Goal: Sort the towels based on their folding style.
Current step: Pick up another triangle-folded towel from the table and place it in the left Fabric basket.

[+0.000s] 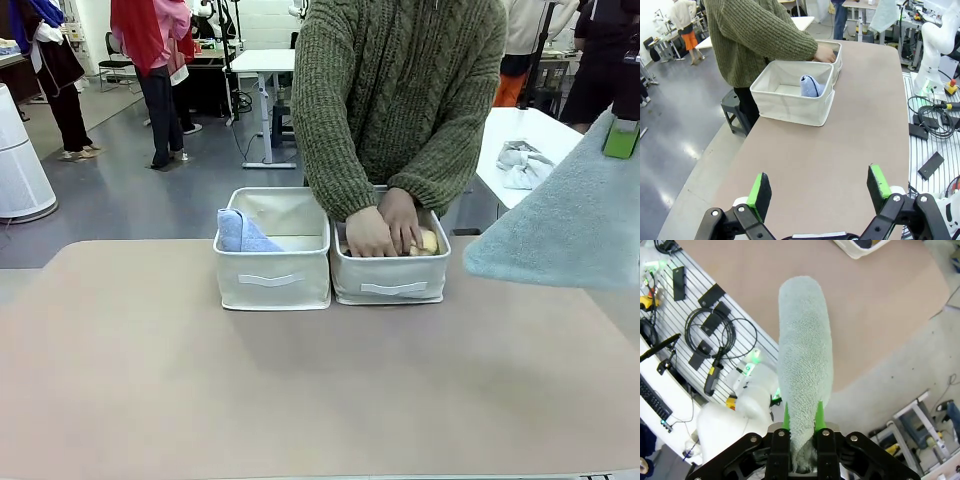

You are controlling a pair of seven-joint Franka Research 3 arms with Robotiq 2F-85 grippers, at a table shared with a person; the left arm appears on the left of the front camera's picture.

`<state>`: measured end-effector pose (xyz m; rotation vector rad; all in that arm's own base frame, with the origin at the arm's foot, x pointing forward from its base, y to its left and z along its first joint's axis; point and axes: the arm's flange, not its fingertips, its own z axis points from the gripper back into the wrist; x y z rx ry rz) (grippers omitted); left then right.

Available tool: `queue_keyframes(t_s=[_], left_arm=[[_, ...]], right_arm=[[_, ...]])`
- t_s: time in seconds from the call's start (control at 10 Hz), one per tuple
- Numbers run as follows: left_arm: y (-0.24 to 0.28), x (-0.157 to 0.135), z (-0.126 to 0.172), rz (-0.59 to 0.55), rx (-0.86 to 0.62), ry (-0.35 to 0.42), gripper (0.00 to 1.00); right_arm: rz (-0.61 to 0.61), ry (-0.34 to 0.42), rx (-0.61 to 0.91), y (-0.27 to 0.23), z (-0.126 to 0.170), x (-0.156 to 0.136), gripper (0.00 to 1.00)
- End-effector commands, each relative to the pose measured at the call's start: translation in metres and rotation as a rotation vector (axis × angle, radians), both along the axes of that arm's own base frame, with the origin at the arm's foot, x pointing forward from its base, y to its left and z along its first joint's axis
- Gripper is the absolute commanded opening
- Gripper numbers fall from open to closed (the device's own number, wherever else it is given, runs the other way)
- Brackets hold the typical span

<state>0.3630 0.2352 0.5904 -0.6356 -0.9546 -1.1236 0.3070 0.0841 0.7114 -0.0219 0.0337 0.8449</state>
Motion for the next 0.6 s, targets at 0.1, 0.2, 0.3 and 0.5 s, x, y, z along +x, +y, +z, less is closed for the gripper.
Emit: queue_keyframes(t_s=[0.1, 0.2, 0.3, 0.5], left_arm=[[0.0016, -0.0029, 0.0001, -0.011, 0.007, -0.01, 1.0], [0.0016, -0.0029, 0.0001, -0.011, 0.007, -0.01, 1.0], [0.0016, -0.0029, 0.0001, -0.011, 0.007, -0.01, 1.0], [0.0016, -0.0029, 0.0001, -0.011, 0.007, -0.01, 1.0]], right_arm=[[0.0, 0.0, 0.004, -0.002, -0.0023, -0.0028, 0.18], [0.0, 0.0, 0.004, -0.002, -0.0023, -0.0028, 0.18], [0.0, 0.0, 0.004, -0.002, -0.0023, -0.0028, 0.18], [0.0, 0.0, 0.004, -0.002, -0.0023, -0.0028, 0.18]])
